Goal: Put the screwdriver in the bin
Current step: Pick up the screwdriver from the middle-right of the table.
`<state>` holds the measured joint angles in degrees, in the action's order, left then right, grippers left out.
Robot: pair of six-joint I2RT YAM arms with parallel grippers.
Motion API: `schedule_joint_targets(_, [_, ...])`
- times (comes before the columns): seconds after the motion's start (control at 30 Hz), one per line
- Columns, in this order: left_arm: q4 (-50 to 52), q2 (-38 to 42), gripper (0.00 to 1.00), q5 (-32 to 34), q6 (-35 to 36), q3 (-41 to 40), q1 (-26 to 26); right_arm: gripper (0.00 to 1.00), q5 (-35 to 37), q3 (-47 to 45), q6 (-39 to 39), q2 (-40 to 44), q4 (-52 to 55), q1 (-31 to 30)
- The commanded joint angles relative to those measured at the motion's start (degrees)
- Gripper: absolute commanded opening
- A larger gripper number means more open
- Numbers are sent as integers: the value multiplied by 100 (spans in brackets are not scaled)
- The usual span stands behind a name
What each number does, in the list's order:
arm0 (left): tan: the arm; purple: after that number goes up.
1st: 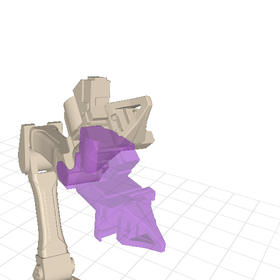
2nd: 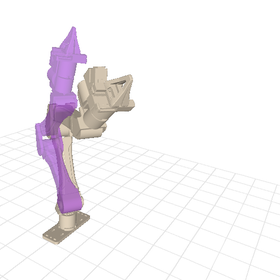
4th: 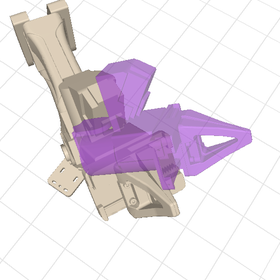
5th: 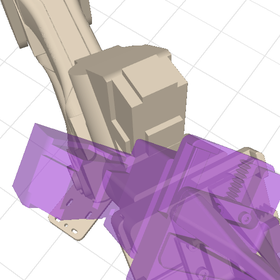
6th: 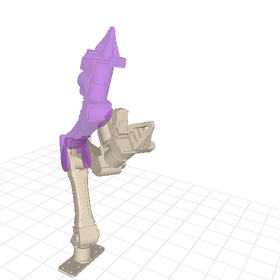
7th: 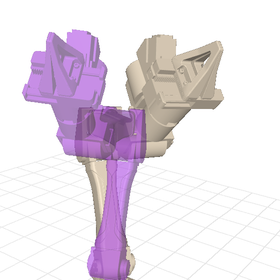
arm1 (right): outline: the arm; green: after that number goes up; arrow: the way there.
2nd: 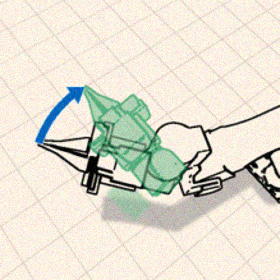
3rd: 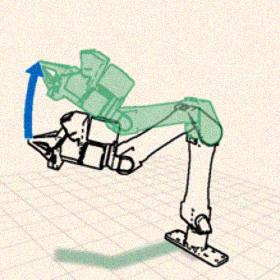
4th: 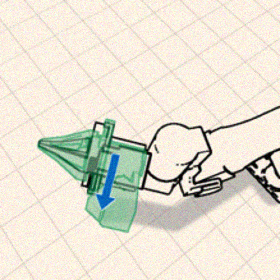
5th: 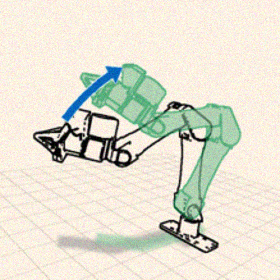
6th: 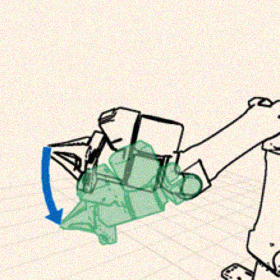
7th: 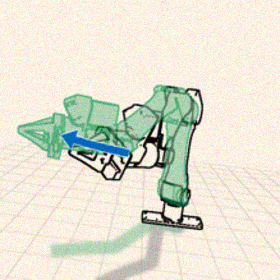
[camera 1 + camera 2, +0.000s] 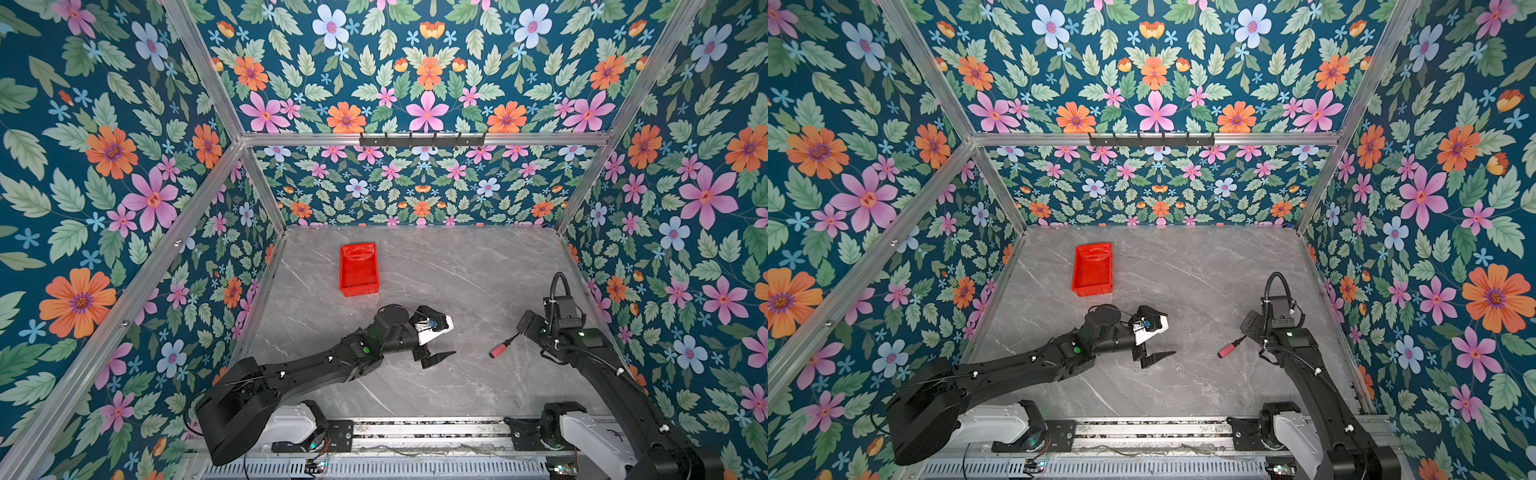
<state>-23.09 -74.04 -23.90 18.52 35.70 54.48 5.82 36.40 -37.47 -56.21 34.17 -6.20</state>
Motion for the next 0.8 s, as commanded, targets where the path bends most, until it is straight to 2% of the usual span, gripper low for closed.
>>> schedule_joint_targets(0.0, [-37, -31, 100, -29, 82, 14, 35, 98, 300, 77, -540, -342, -129, -316])
schedule_joint_targets(0.2, [-18, 69, 100, 85, 73, -40, 88, 86, 275, 315, -1208, -1111, -321, -876])
schedule_joint_targets(0.5, [-20, 127, 100, 186, 42, -127, 149, 74, 40, 464, -1759, -1940, -287, -880])
schedule_joint_targets(0.77, [6, 91, 100, 212, 64, -93, 177, 50, -99, 617, -1965, -2669, -311, -883])
